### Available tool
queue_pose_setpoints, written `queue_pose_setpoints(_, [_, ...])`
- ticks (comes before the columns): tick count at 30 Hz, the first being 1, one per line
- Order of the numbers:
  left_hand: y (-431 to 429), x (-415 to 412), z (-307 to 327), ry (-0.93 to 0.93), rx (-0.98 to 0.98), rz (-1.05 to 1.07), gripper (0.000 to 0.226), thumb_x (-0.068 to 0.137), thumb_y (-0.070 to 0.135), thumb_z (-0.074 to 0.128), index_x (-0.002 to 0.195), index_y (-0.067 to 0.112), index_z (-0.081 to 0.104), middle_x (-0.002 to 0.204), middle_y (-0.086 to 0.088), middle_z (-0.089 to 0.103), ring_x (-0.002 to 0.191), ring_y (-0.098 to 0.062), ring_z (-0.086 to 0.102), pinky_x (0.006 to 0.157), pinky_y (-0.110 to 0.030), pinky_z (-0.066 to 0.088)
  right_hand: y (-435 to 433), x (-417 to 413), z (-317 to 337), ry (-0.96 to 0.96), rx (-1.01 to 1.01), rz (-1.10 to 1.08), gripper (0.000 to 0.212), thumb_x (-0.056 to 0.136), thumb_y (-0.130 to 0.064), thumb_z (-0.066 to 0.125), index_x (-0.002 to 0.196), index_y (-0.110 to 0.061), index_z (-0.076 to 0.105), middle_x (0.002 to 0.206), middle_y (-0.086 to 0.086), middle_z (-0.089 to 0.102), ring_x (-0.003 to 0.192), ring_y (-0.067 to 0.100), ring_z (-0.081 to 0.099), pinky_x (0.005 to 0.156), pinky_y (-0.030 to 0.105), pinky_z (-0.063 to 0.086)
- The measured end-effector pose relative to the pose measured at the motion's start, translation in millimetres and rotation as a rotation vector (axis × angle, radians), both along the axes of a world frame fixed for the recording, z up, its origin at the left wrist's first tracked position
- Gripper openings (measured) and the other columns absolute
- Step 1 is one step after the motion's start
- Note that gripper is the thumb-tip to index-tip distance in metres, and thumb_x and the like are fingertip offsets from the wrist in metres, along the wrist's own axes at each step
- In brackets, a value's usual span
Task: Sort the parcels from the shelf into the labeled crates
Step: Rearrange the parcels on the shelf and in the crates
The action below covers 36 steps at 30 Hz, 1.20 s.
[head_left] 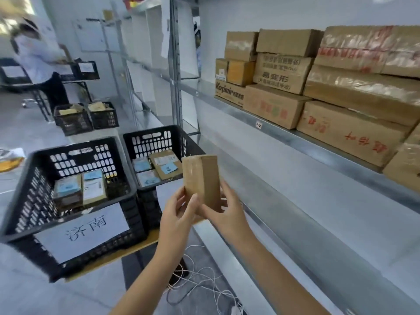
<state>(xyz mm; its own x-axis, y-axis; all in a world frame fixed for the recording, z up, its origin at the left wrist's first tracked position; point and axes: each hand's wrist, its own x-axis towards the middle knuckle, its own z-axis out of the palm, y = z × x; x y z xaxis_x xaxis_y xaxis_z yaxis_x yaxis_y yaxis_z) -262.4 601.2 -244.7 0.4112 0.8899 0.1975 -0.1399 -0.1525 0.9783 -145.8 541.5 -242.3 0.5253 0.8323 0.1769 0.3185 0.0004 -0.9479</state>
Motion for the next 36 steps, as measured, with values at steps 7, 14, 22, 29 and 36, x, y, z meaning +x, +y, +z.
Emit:
queue_pose_setpoints(7, [61, -43, -25, 0.060, -0.173, 0.032, 0.041, 0.080, 0.047, 0.068, 0.119, 0.041, 0.059, 0.112, 0.013, 0.071, 0.100, -0.002, 0.068, 0.079, -0.023, 0.058, 64, -41, -24, 0.168, -0.051, 0.232, 0.062, 0.090, -0.028, 0.066, 0.140, -0.056, 0.043, 0.124, 0.004, 0.044, 0.114, 0.010, 0.061, 0.101, 0.033, 0.052])
queue_pose_setpoints(14, [126, -89, -30, -0.003, -0.266, -0.033, 0.038, 0.083, 0.045, 0.061, 0.120, 0.035, 0.059, 0.107, 0.018, 0.073, 0.098, -0.001, 0.068, 0.074, -0.015, 0.054, 143, -56, -7, 0.218, -0.166, 0.123, 0.016, 0.095, -0.035, 0.064, 0.104, -0.045, 0.074, 0.112, -0.005, 0.069, 0.111, 0.018, 0.063, 0.100, 0.036, 0.052])
queue_pose_setpoints(22, [197, -136, -28, -0.066, -0.295, -0.032, 0.030, 0.090, 0.037, 0.051, 0.116, 0.028, 0.065, 0.112, 0.007, 0.074, 0.108, -0.011, 0.068, 0.085, -0.026, 0.057, 223, -98, 4, 0.393, -0.298, 0.268, 0.036, 0.084, -0.043, 0.068, 0.113, -0.021, 0.069, 0.101, -0.004, 0.077, 0.095, 0.014, 0.074, 0.088, 0.037, 0.060])
queue_pose_setpoints(29, [247, -180, -29, -0.022, -0.194, 0.092, 0.034, 0.102, 0.017, 0.049, 0.132, 0.032, 0.056, 0.119, 0.014, 0.070, 0.107, -0.014, 0.069, 0.082, -0.038, 0.060, 267, -130, -4, 0.333, -0.250, 0.313, 0.055, 0.072, -0.045, 0.078, 0.121, -0.023, 0.064, 0.109, -0.002, 0.076, 0.100, 0.018, 0.073, 0.089, 0.045, 0.059])
queue_pose_setpoints(36, [283, -183, -34, 0.061, -0.276, 0.064, 0.034, 0.103, 0.010, 0.048, 0.129, 0.028, 0.061, 0.118, 0.004, 0.072, 0.106, -0.013, 0.069, 0.088, -0.035, 0.059, 291, -115, -1, 0.145, -0.320, 0.302, 0.049, 0.075, -0.037, 0.084, 0.118, -0.031, 0.061, 0.109, -0.004, 0.072, 0.093, 0.011, 0.073, 0.075, 0.027, 0.061])
